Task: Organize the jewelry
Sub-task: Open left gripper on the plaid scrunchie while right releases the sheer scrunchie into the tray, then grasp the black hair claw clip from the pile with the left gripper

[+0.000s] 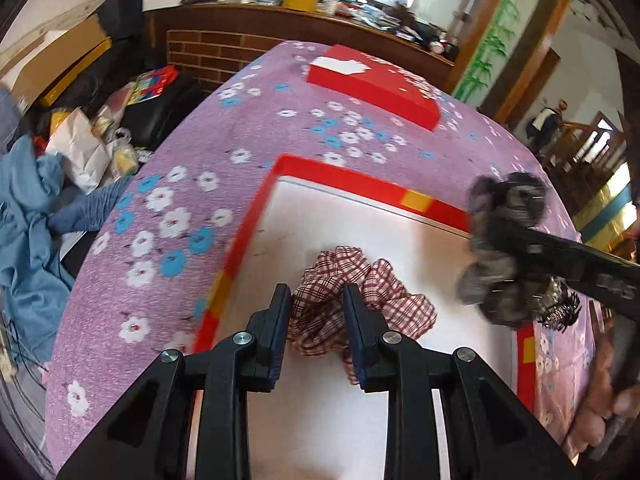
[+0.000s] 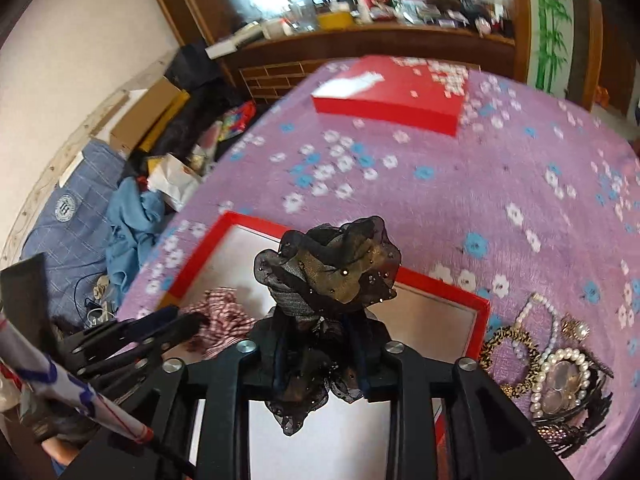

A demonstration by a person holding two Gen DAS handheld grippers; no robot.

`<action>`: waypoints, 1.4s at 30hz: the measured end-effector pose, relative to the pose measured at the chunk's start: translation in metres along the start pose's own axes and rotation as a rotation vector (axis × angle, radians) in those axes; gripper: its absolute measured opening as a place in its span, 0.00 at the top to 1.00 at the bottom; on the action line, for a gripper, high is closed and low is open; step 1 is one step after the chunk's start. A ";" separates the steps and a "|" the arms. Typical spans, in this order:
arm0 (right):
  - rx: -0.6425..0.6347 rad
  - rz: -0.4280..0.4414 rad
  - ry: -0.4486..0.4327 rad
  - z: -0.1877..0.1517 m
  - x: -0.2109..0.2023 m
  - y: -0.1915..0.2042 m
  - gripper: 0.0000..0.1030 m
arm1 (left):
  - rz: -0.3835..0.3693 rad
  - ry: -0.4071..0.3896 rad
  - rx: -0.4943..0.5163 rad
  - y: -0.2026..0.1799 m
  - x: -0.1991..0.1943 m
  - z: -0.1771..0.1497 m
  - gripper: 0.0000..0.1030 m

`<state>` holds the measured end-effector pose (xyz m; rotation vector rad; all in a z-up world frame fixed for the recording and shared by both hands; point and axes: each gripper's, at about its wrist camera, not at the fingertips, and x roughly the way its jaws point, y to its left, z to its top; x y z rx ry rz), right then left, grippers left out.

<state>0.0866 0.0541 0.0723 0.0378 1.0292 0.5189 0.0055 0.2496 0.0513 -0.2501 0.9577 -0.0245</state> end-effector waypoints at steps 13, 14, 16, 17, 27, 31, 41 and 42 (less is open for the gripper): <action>0.034 0.074 -0.137 -0.026 -0.076 -0.042 0.35 | -0.005 -0.177 0.027 -0.027 -0.047 -0.046 0.52; 0.040 0.071 -0.160 -0.030 -0.086 -0.047 0.34 | 0.006 -0.175 0.037 -0.032 -0.046 -0.052 0.52; 0.065 0.047 -0.221 -0.042 -0.110 -0.066 0.34 | 0.020 -0.186 0.033 -0.041 -0.040 -0.059 0.52; 0.080 0.025 -0.243 -0.048 -0.120 -0.076 0.34 | 0.037 -0.193 0.032 -0.046 -0.035 -0.059 0.52; 0.306 -0.043 -0.270 -0.104 -0.158 -0.190 0.34 | 0.094 -0.169 0.004 -0.077 -0.011 -0.041 0.52; 0.377 -0.040 -0.240 -0.113 -0.150 -0.221 0.34 | 0.029 -0.160 0.109 -0.118 -0.019 -0.040 0.52; 0.447 0.008 -0.347 -0.077 -0.131 -0.275 0.34 | -0.224 -0.033 0.402 -0.252 0.012 -0.039 0.22; 0.445 0.020 -0.352 -0.080 -0.126 -0.279 0.34 | -0.231 -0.019 0.435 -0.263 0.018 -0.041 0.21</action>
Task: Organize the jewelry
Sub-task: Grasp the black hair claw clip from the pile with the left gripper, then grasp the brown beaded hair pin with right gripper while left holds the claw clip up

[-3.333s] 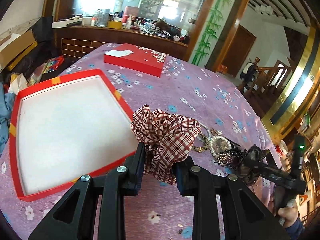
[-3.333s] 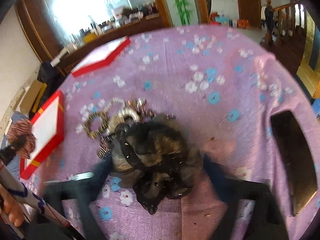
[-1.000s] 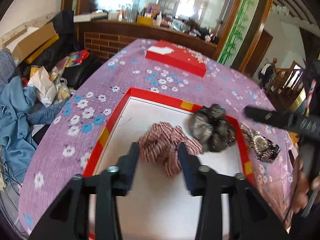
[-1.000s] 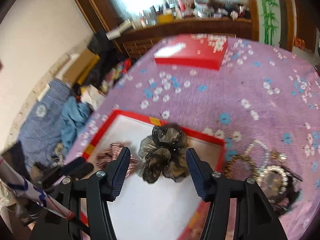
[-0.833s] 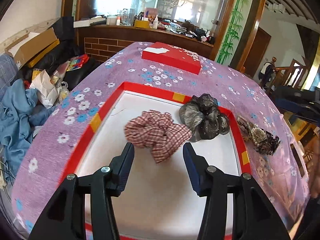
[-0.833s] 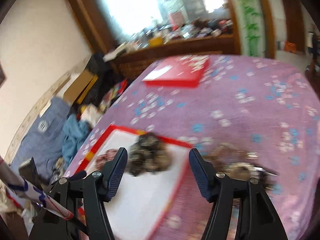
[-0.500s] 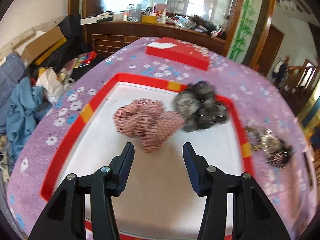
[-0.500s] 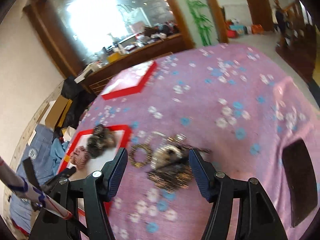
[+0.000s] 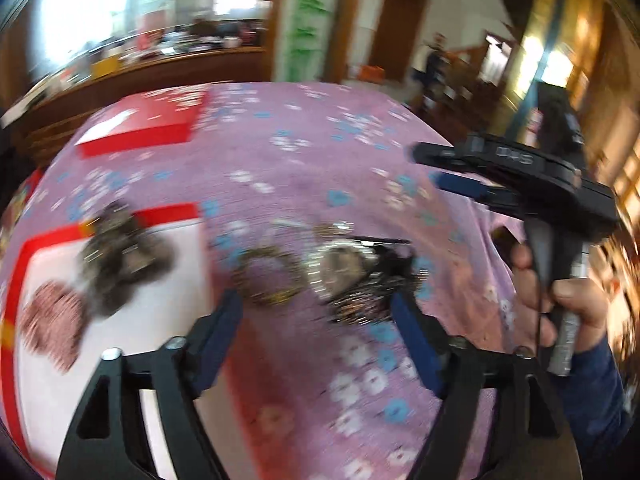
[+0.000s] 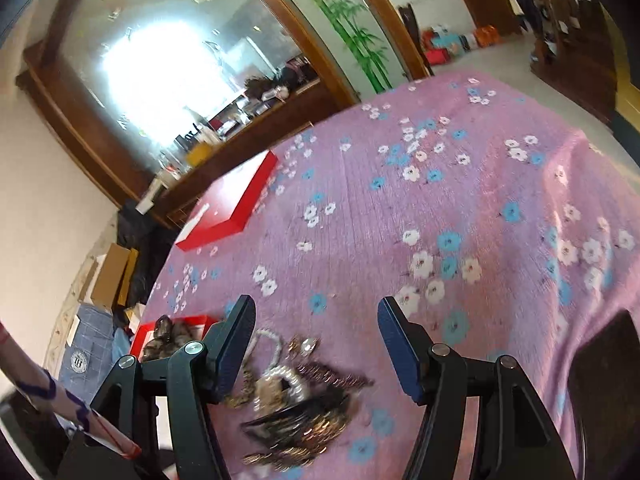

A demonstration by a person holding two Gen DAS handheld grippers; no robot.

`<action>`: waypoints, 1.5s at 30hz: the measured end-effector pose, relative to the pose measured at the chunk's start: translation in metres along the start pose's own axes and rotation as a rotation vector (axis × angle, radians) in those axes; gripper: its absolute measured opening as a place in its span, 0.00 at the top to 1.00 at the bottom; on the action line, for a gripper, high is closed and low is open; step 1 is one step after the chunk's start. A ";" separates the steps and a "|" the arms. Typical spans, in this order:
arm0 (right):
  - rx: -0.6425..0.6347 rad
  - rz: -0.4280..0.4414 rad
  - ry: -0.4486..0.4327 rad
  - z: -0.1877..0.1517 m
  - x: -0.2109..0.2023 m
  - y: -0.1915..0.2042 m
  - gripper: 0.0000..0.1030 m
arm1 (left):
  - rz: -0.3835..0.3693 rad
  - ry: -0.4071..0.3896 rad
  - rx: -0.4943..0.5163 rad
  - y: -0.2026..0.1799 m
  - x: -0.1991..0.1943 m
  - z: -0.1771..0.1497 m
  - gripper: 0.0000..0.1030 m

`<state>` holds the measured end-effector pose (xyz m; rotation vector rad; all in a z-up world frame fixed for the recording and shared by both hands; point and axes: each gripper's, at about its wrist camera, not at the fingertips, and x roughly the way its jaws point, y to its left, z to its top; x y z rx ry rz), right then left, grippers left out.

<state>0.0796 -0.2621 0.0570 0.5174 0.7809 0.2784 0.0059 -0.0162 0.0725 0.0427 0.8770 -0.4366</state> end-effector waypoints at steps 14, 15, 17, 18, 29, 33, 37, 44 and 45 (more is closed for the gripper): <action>0.195 0.115 0.065 0.002 0.011 -0.040 0.34 | -0.082 0.112 0.300 -0.070 0.067 -0.010 0.56; 0.201 0.120 0.067 0.002 0.011 -0.041 0.34 | -0.083 0.121 0.318 -0.074 0.068 -0.013 0.66; 0.198 0.115 0.063 0.002 0.010 -0.039 0.34 | -0.079 0.129 0.329 -0.078 0.071 -0.016 0.72; 0.195 0.112 0.060 0.001 0.010 -0.038 0.34 | -0.070 0.126 0.326 -0.078 0.073 -0.015 0.72; 0.157 0.069 0.058 0.003 0.017 -0.031 0.34 | -0.048 0.097 0.258 -0.077 0.082 -0.010 0.72; 0.155 0.078 0.051 0.003 0.014 -0.034 0.34 | -0.157 0.033 0.185 -0.061 0.053 0.003 0.72; 0.107 0.098 0.082 0.000 0.020 -0.025 0.44 | -0.120 -0.099 0.088 -0.029 0.019 0.023 0.71; -0.020 0.074 0.222 -0.016 0.053 0.000 0.63 | -0.026 -0.185 -0.173 0.047 0.000 0.041 0.71; -0.029 0.047 0.236 -0.018 0.056 0.000 0.63 | -0.015 -0.189 -0.183 0.050 -0.001 0.040 0.71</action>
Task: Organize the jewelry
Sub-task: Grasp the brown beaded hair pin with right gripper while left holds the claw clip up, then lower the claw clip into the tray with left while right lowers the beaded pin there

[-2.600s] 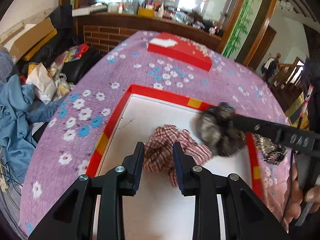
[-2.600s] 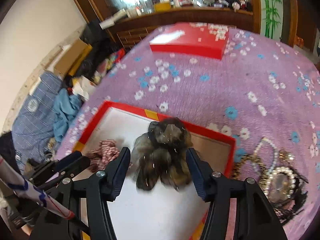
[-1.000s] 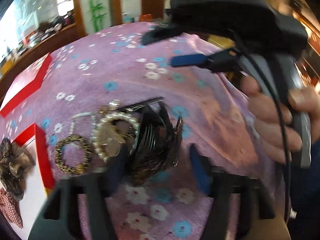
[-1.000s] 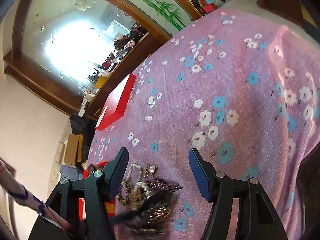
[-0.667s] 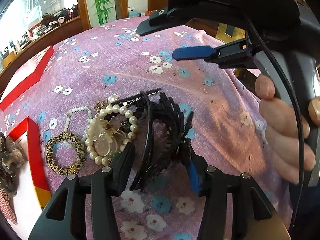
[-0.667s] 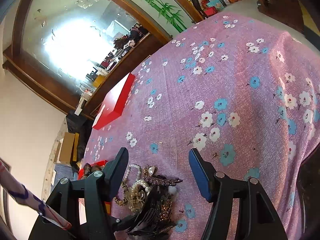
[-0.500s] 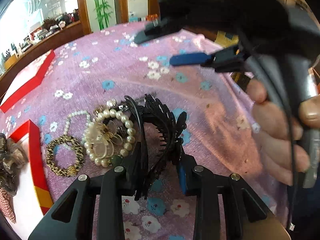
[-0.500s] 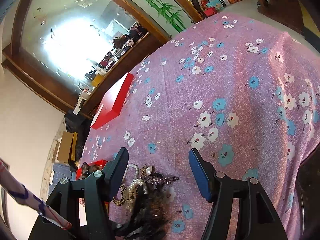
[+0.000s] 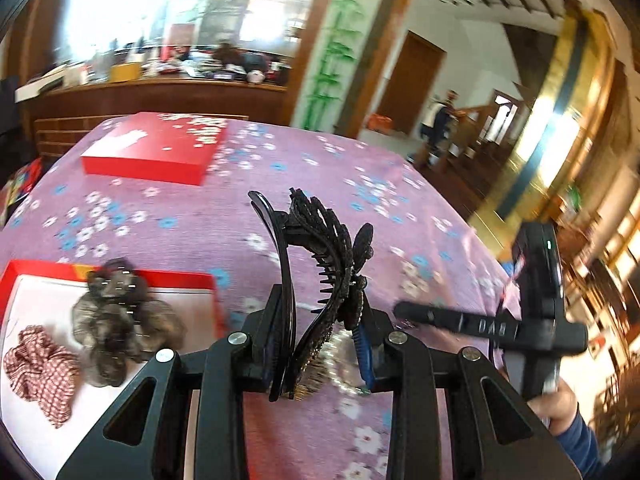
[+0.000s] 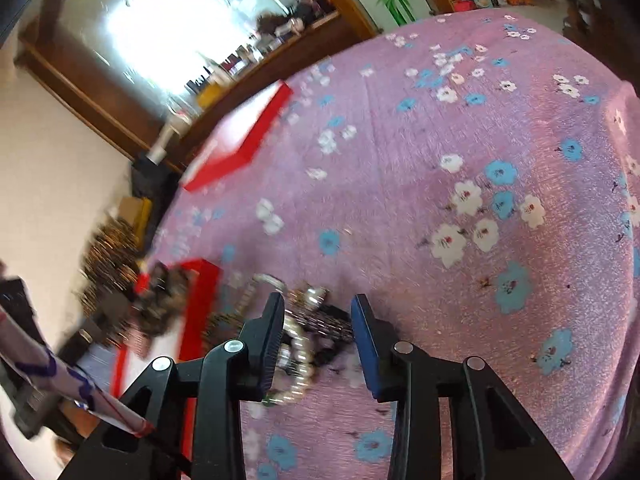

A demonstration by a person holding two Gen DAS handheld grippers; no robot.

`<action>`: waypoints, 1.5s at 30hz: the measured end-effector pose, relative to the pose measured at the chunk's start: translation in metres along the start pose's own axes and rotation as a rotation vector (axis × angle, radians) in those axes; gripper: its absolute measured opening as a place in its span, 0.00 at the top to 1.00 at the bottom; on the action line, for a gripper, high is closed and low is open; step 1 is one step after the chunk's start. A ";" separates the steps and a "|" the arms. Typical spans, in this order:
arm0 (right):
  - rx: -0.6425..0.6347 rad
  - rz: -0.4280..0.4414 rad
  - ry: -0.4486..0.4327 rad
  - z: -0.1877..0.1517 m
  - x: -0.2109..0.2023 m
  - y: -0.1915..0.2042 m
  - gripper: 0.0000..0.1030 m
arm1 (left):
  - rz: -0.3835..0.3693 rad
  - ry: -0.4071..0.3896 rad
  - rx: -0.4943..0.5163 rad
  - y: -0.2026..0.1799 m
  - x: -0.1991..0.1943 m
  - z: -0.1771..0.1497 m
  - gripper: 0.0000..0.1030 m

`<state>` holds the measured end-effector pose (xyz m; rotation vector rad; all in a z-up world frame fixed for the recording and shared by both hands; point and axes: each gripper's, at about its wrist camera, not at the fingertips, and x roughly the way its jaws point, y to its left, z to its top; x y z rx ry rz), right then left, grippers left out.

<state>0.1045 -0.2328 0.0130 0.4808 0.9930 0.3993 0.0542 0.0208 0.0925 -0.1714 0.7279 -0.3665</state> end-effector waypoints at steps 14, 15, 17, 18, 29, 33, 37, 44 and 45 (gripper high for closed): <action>-0.230 -0.224 0.059 -0.013 0.006 0.024 0.64 | 0.005 0.024 0.020 0.000 0.010 -0.001 0.71; -0.230 -0.229 0.068 -0.013 0.008 0.022 0.64 | 0.005 0.028 0.020 0.000 0.011 -0.002 0.71; -0.247 -0.238 0.073 -0.013 0.011 0.022 0.64 | 0.001 0.034 0.024 -0.001 0.011 -0.003 0.71; -0.265 -0.250 0.071 -0.014 0.013 0.024 0.64 | 0.000 0.035 0.024 -0.002 0.012 -0.003 0.71; -0.270 -0.195 0.017 -0.014 0.005 0.028 0.93 | -0.002 0.046 0.026 -0.002 0.015 -0.005 0.71; -0.203 -0.124 -0.042 -0.007 -0.008 0.022 0.93 | -0.003 0.041 0.023 -0.001 0.014 -0.005 0.71; -0.179 -0.064 -0.113 -0.004 -0.022 0.025 0.93 | -0.008 0.033 0.029 -0.002 0.012 -0.005 0.71; -0.170 -0.011 -0.143 -0.004 -0.028 0.035 0.93 | -0.018 0.030 0.036 -0.005 0.012 -0.007 0.71; -0.171 -0.003 -0.142 -0.005 -0.028 0.036 0.93 | -0.021 0.031 0.035 -0.005 0.012 -0.007 0.71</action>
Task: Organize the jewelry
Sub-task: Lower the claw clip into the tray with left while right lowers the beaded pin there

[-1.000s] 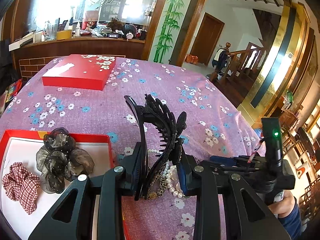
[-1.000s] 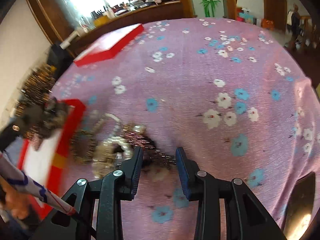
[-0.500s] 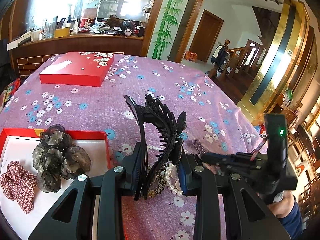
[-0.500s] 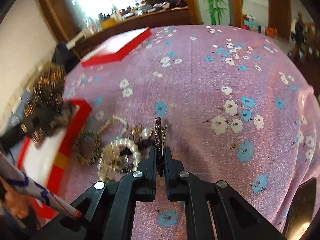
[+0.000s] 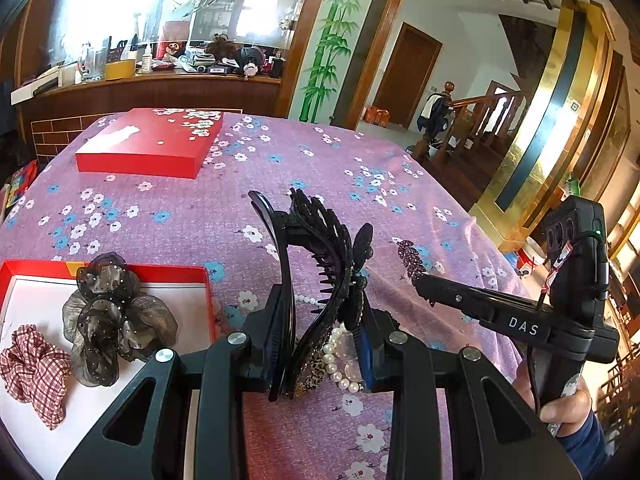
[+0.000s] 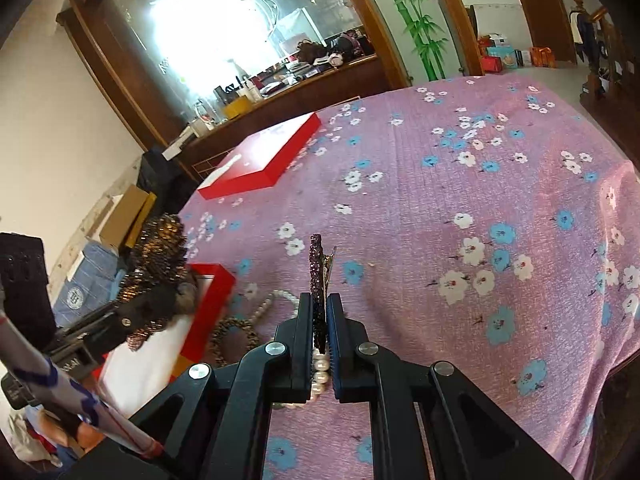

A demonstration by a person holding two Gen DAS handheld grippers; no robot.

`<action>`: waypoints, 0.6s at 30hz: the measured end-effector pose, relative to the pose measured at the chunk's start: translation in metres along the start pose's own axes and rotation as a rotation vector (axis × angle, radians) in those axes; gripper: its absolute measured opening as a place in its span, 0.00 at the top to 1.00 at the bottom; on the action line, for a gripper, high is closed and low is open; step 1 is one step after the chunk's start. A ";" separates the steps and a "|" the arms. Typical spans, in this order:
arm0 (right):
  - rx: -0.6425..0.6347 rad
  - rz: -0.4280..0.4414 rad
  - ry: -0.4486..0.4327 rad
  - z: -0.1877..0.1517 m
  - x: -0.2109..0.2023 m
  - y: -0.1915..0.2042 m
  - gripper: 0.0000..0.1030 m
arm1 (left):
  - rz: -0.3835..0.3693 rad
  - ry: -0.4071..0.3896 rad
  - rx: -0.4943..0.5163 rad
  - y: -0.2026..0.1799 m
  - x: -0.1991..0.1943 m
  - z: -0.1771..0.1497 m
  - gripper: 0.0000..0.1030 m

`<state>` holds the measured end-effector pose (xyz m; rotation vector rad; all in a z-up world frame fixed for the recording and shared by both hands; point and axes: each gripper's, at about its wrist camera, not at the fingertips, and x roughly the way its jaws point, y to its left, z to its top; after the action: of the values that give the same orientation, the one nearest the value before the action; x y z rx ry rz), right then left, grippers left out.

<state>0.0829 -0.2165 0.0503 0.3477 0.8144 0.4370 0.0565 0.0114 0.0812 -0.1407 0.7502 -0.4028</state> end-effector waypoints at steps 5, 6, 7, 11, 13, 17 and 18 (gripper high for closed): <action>-0.010 0.020 -0.008 -0.001 -0.001 0.006 0.93 | -0.011 0.005 -0.002 0.000 0.001 -0.001 0.71; -0.011 0.019 -0.012 0.000 -0.002 0.006 0.93 | -0.011 0.007 -0.001 0.000 0.002 -0.001 0.71; -0.011 0.021 -0.014 0.000 -0.002 0.006 0.93 | -0.010 0.007 0.002 0.000 0.003 -0.001 0.71; -0.002 0.035 -0.009 0.000 0.000 0.006 0.93 | 0.003 0.021 0.007 0.000 0.008 -0.002 0.71; 0.001 0.048 -0.003 -0.001 0.001 0.007 0.93 | 0.005 0.024 0.006 0.001 0.008 -0.002 0.71; -0.008 0.044 -0.009 -0.001 0.001 0.009 0.93 | -0.009 0.018 -0.005 0.002 0.006 -0.001 0.71; -0.005 0.042 -0.012 0.000 0.001 0.007 0.93 | -0.006 0.017 -0.005 0.002 0.005 -0.001 0.71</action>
<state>0.0815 -0.2098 0.0532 0.3633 0.7958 0.4761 0.0598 0.0112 0.0763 -0.1441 0.7679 -0.4083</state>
